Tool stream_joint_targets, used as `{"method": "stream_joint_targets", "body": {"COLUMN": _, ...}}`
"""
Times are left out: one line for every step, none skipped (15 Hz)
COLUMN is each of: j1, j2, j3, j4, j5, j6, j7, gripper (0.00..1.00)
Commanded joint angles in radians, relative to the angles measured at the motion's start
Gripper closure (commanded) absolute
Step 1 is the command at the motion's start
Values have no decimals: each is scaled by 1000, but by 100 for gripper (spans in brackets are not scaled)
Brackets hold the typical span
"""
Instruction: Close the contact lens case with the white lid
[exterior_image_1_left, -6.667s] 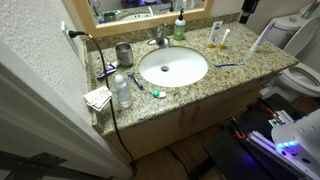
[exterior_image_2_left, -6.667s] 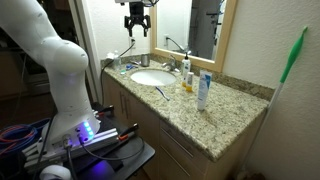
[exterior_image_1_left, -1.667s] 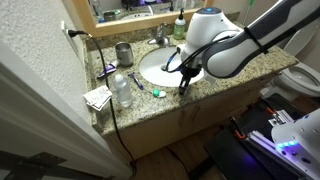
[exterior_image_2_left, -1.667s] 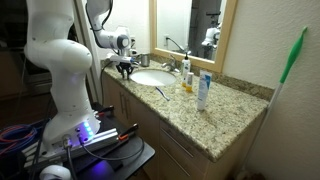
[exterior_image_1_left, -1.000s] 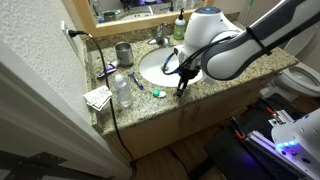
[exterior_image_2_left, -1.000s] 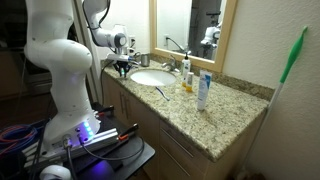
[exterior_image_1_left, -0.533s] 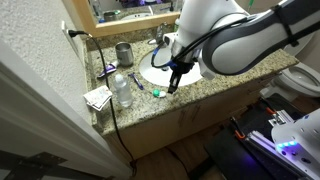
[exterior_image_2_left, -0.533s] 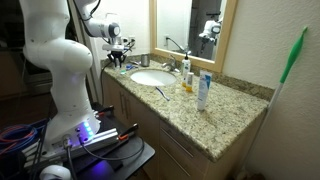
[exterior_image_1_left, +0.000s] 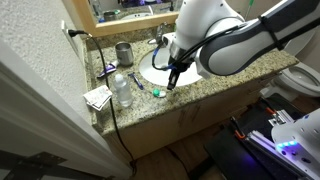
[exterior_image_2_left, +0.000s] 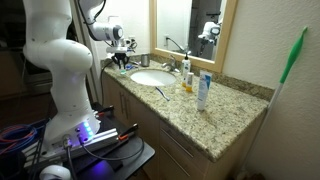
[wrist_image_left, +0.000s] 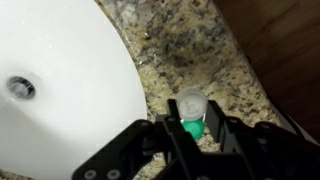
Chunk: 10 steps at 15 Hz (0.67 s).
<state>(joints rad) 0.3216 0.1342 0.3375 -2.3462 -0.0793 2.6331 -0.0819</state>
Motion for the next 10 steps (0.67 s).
{"method": "stream_joint_targets", "body": {"j1": 2, "j2": 67, "j3": -3, "j4": 43, "j5": -5, "j6": 53, "j7": -19, "gripper": 92}}
{"method": "stream_joint_targets", "body": {"j1": 0, "j2": 84, "j3": 1, "j4": 52, "j5": 9, "j6": 66, "j7": -26, "gripper": 92}}
{"method": "stream_joint_targets", "body": {"j1": -3, "j2": 93, "j3": 5, "j4": 55, "j5": 22, "j6": 79, "j7": -33, "gripper": 92}}
{"method": "stream_joint_targets", "body": {"j1": 2, "j2": 51, "j3": -2, "j4": 29, "j5": 3, "j6": 47, "j7": -6, "gripper": 92}}
{"method": "stream_joint_targets", "body": {"j1": 2, "j2": 59, "j3": -2, "j4": 33, "j5": 3, "j6": 50, "j7": -7, "gripper": 67}}
{"method": "stream_joint_targets", "body": {"j1": 2, "j2": 60, "j3": -2, "j4": 33, "j5": 3, "j6": 49, "j7": -6, "gripper": 67}}
{"method": "stream_joint_targets", "body": {"j1": 2, "j2": 58, "j3": -2, "j4": 33, "j5": 3, "j6": 49, "j7": -6, "gripper": 92}}
{"method": "stream_joint_targets", "body": {"j1": 4, "j2": 71, "j3": -1, "j4": 43, "j5": 4, "j6": 44, "j7": -8, "gripper": 92}}
{"method": "stream_joint_targets", "body": {"j1": 4, "j2": 87, "j3": 1, "j4": 51, "j5": 3, "j6": 52, "j7": -19, "gripper": 92}}
{"method": "stream_joint_targets", "body": {"j1": 7, "j2": 96, "j3": 1, "j4": 57, "j5": -1, "j6": 50, "j7": -16, "gripper": 92}}
